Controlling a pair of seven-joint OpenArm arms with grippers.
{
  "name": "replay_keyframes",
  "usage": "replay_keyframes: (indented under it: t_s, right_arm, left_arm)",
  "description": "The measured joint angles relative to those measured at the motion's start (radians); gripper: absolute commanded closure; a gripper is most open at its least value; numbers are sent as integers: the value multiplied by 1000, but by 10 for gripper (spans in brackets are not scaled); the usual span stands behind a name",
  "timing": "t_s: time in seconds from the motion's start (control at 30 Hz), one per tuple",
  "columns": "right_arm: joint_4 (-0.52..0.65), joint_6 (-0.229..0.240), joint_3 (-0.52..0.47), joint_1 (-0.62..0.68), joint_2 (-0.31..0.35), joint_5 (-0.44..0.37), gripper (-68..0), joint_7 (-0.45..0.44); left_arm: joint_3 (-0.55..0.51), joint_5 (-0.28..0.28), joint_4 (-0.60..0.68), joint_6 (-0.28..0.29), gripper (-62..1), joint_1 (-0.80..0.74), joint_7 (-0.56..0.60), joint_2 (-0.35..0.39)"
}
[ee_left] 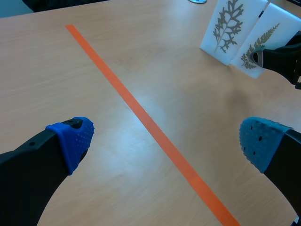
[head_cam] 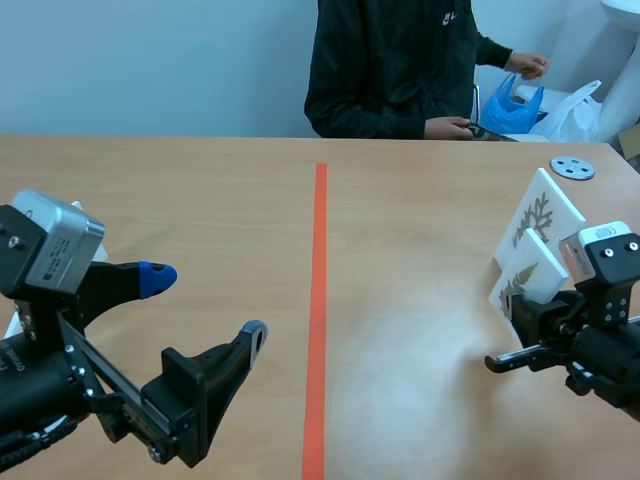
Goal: Sort the leaf by its shape. The table is split by an orange tape line. A compound leaf with several leaflets goes to the left side, a simple leaf with one blade goes to the right side. Return to the home posture when a red brick is placed on the table.
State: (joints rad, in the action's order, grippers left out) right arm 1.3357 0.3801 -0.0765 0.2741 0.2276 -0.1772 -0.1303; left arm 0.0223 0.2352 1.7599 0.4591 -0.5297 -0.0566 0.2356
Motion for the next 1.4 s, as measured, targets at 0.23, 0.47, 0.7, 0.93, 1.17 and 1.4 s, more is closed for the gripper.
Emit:
replay_keyframes:
  t_s: [0.23,0.47,0.7,0.93,1.17,1.4]
  right_arm:
    - [-122,-39,0,-94,0,0,-35,0]
    - [-235,-59,0,-188,0,0,-35,-3]
    - [-307,-97,0,-214,0,-8,-35,-12]
    - [-306,-104,-6,-212,0,-78,-35,4]
    - [-306,-105,-44,-212,0,-101,-35,27]
    - [-306,-104,-45,-212,0,-101,-35,27]
  left_arm:
    - [0,0,0,0,-623,0,0,0]
    - [0,0,0,0,-623,0,0,0]
    - [0,0,0,0,-623,0,0,0]
    - [0,0,0,0,-623,0,0,0]
    - [0,0,0,0,-623,0,0,0]
    - [0,0,0,0,-623,0,0,0]
